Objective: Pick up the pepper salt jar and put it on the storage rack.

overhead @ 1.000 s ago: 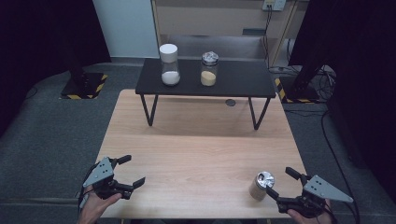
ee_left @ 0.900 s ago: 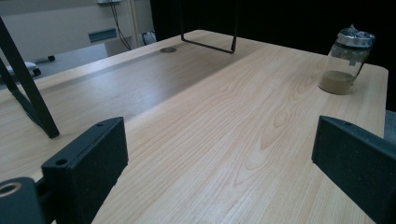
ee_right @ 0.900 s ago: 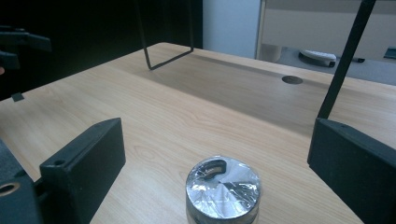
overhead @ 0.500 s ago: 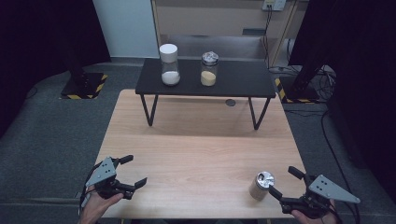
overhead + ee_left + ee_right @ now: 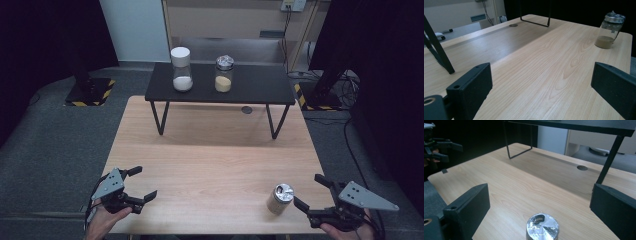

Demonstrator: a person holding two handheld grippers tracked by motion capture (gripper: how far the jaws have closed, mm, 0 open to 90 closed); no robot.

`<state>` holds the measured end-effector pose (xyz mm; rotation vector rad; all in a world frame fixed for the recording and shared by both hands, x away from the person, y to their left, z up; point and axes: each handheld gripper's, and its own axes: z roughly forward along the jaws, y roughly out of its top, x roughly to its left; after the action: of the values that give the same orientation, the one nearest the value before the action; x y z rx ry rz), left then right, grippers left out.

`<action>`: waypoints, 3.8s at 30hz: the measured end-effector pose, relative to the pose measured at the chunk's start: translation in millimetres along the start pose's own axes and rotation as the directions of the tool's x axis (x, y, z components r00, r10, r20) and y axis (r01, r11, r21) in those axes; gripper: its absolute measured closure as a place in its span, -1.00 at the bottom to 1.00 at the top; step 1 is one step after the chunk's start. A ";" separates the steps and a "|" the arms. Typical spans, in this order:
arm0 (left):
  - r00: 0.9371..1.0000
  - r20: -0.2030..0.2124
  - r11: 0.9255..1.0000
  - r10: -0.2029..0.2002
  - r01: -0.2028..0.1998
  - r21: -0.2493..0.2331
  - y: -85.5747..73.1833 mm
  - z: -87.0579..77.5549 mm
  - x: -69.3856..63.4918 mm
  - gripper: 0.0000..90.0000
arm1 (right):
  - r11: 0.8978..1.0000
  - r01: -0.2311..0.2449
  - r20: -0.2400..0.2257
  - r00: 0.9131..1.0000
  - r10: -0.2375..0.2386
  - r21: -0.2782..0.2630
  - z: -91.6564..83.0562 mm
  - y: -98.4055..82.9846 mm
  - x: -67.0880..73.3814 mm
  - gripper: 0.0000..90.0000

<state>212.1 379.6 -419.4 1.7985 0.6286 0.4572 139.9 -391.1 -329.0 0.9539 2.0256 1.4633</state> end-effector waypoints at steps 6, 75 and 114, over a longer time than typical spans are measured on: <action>1.000 0.000 1.000 0.005 -0.005 0.003 0.9 0.0 -1.2 -0.95 | 1.000 0.012 -0.006 1.000 -0.012 0.023 -1.9 14.6 -2.2 -0.91; 1.000 0.000 1.000 0.010 -0.010 0.008 1.8 0.1 -1.9 -0.94 | 0.955 0.040 -0.042 0.999 -0.029 0.295 84.0 -14.6 -18.0 -0.77; 1.000 0.001 1.000 0.010 -0.010 0.011 1.9 0.6 -1.6 -0.94 | 0.950 0.105 -0.059 0.994 -0.092 0.295 89.0 -15.9 -15.9 -0.21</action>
<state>211.5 377.7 -417.8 1.8128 0.6223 0.4607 209.3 -350.6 -373.5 0.9256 2.3366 1.1564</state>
